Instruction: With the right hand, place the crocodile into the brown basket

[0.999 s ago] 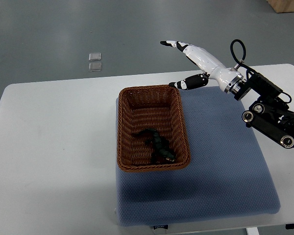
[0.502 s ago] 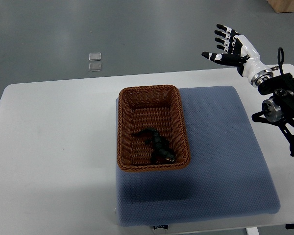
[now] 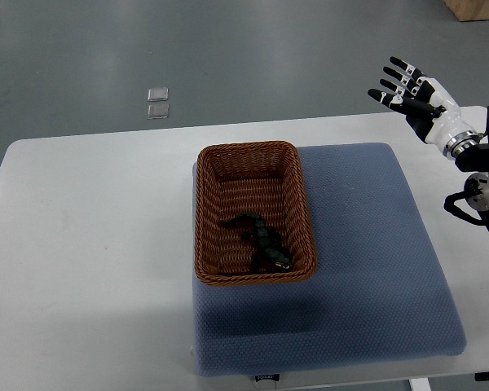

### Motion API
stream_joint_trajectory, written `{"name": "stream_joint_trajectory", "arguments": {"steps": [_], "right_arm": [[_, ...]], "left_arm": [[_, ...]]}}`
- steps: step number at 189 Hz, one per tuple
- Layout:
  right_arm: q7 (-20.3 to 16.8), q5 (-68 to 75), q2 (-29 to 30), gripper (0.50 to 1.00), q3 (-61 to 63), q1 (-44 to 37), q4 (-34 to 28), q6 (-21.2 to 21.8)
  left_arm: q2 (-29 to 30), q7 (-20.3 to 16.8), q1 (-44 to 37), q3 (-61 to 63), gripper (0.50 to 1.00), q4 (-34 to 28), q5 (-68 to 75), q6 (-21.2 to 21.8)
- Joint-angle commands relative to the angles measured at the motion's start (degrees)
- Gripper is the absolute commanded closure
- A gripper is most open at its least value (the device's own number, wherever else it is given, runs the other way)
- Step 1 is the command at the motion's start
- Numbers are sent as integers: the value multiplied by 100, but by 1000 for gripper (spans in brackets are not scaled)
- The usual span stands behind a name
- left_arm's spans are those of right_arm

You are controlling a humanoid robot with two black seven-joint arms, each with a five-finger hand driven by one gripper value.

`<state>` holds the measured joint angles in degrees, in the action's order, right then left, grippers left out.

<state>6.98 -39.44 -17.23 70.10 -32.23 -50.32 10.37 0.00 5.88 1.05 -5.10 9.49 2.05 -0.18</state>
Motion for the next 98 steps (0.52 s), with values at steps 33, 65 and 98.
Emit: {"name": "stream_joint_trajectory", "arguments": {"steps": [33, 65, 98], "right_arm": [[-74, -20, 228, 568, 637, 138, 269, 106], [-65, 24, 325, 568, 637, 226, 409, 159], [-56, 68, 325, 568, 628, 226, 497, 132]], "left_arm": [[0, 1, 0, 0, 500, 0, 6, 0], [0, 1, 0, 0, 500, 0, -2, 0], [0, 1, 0, 0, 500, 0, 6, 0]]}}
